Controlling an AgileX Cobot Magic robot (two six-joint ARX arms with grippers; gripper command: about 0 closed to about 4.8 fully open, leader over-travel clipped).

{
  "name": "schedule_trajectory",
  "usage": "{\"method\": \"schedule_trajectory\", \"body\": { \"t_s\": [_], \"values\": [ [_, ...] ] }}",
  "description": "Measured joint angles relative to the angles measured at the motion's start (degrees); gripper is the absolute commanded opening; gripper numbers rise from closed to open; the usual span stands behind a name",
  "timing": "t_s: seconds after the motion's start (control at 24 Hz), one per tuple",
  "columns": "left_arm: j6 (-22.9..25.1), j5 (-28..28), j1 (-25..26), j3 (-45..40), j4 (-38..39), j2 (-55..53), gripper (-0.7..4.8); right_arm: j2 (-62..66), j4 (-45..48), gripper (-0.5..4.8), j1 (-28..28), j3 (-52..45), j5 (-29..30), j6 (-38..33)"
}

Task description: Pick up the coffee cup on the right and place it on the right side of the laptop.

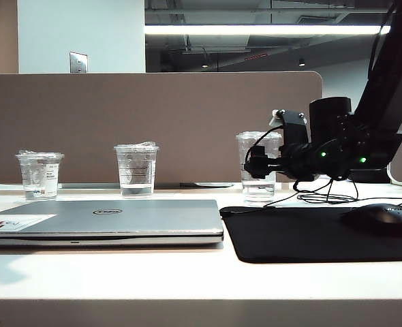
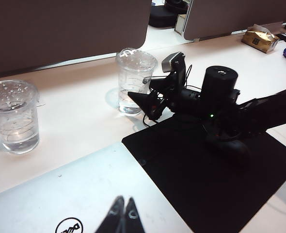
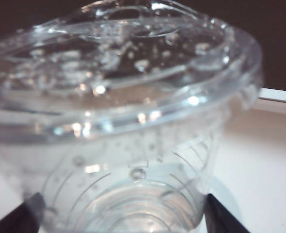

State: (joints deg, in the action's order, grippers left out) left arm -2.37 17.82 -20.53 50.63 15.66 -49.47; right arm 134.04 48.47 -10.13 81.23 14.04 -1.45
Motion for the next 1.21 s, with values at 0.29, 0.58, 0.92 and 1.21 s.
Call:
{"method": "schedule_trajectory", "body": {
  "t_s": [0.29, 0.58, 0.92, 1.21],
  "values": [
    [0.0, 0.02, 0.0, 0.0, 0.0, 0.0, -0.05, 3.15, 0.09, 4.79, -0.07, 4.15, 1.07, 0.0],
    [0.0, 0.02, 0.0, 0.0, 0.0, -0.02, -0.05, 5.99, 0.04, 4.79, -0.09, 8.35, 1.2, 0.02],
    [0.0, 0.02, 0.0, 0.0, 0.04, -0.04, -0.05, 8.5, -0.35, 4.79, -0.22, 12.59, 1.09, 0.02],
    [0.02, 0.02, 0.0, 0.0, 0.07, -0.04, -0.05, 8.5, -0.33, 2.52, -0.33, 12.59, 1.07, -0.02]
  ]
}}
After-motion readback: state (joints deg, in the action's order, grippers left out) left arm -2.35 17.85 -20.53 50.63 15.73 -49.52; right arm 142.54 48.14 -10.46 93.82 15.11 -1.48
